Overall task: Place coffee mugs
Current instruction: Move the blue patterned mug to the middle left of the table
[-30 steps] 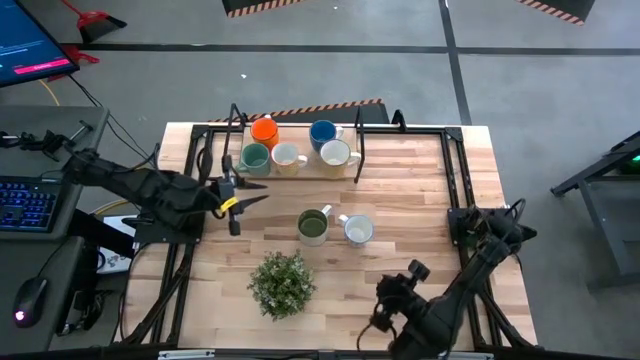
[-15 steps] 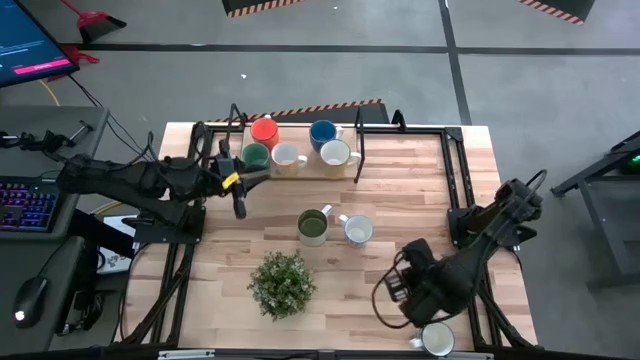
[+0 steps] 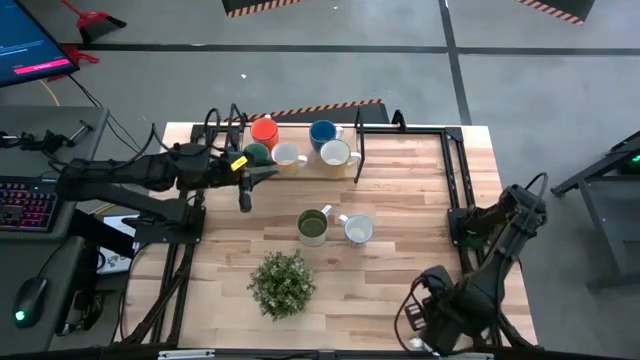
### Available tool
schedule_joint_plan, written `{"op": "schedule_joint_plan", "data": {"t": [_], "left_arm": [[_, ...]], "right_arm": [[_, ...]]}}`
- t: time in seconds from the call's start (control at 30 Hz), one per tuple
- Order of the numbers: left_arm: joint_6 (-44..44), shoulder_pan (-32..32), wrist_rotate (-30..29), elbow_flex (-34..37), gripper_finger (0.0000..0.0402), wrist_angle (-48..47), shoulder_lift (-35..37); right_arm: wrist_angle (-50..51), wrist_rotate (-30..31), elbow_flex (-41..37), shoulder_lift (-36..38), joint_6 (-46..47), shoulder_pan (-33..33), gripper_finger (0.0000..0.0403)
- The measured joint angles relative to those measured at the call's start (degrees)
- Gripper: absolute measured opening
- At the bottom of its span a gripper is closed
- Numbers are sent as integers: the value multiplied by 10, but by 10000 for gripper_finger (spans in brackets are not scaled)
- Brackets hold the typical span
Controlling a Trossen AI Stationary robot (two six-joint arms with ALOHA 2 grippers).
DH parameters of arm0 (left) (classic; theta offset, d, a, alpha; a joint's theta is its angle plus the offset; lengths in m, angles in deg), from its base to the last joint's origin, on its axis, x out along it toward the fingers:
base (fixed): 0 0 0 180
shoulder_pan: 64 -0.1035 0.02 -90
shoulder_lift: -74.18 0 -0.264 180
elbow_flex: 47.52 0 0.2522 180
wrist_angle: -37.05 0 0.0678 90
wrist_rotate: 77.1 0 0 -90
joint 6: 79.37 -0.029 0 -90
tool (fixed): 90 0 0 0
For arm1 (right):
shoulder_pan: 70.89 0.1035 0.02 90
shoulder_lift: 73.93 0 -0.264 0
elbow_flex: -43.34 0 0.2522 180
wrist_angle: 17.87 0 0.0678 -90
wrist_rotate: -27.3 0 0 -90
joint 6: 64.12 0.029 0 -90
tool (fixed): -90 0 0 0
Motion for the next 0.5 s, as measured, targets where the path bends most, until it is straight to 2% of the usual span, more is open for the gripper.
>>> {"op": "schedule_joint_plan", "data": {"t": [0.17, 0.5], "left_arm": [[1, -9, 11, 0, 81, 0, -1], [16, -9, 12, 0, 81, 20, -1]], "right_arm": [[-24, -8, 0, -13, 7, 24, 78], [-12, -45, 0, -46, 4, 43, 78]]}}
